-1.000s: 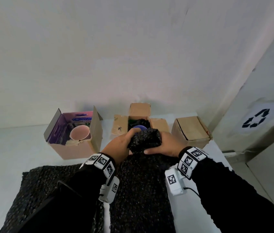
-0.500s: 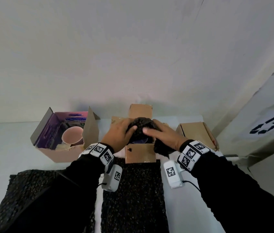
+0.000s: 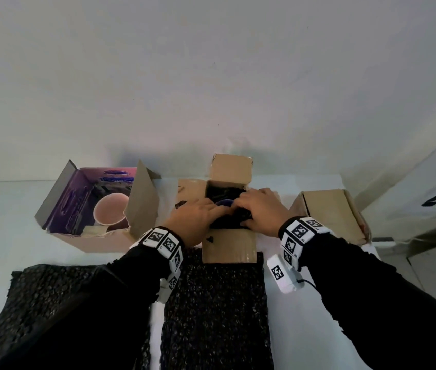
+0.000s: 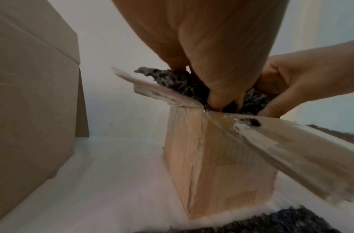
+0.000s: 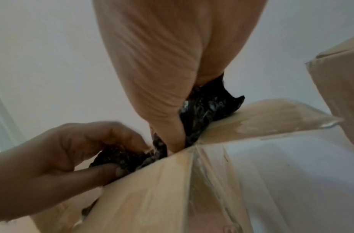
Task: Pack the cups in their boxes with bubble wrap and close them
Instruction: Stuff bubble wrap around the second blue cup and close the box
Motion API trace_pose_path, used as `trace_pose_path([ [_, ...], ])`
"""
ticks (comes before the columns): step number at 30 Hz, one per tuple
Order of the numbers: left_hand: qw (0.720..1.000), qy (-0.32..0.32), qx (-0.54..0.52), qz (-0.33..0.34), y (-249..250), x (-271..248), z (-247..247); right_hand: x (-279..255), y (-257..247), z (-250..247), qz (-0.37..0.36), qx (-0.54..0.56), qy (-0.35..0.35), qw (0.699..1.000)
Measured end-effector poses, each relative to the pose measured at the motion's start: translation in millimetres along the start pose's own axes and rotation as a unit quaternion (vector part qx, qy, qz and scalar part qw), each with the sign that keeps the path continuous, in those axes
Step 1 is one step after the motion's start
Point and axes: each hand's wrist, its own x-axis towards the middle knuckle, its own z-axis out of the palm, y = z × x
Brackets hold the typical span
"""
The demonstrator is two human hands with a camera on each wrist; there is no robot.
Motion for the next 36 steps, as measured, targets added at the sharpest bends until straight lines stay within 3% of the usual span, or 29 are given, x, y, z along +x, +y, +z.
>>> trace_pose_path([
  [4,0.999,-0.02,-0.024,-0.034,2.8,-3.7,3.0,6.1,3.7,-1.6,0.005,-0.001,-0.069,0.998],
  [9,0.998,-0.009,-0.037,-0.059,-5.7,-0.4,9.0,9.9,8.8,-0.7,0.03,0.067,-0.088,0.993],
  [14,0.999,-0.013,-0.005,-0.036,-5.0,0.7,9.2,17.8,-2.2,3.4,0.044,0.029,-0.105,0.993],
  [19,0.998,-0.045,0.012,-0.037,-5.7,2.4,4.2,27.4,-16.9,7.9,0.053,-0.104,-0.117,0.986],
  [23,0.989,-0.081,0.037,-0.114,-0.1,8.9,-4.8,27.7,-15.4,7.3,0.062,-0.1,-0.12,0.986],
  [26,0.98,-0.034,0.082,-0.18,4.0,11.1,-5.6,26.7,-17.7,8.6,0.064,-0.089,-0.112,0.988],
  [29,0.976,0.006,0.032,-0.216,5.7,12.0,-4.9,24.1,-19.2,8.3,0.063,-0.083,-0.109,0.989],
  [34,0.984,-0.02,-0.035,-0.176,7.9,8.6,-9.6,19.9,-17.5,-1.5,0.035,-0.071,-0.145,0.986],
  [36,0.989,-0.038,-0.017,-0.139,7.9,6.8,-11.9,18.5,-12.7,-6.1,0.034,-0.06,-0.164,0.984],
])
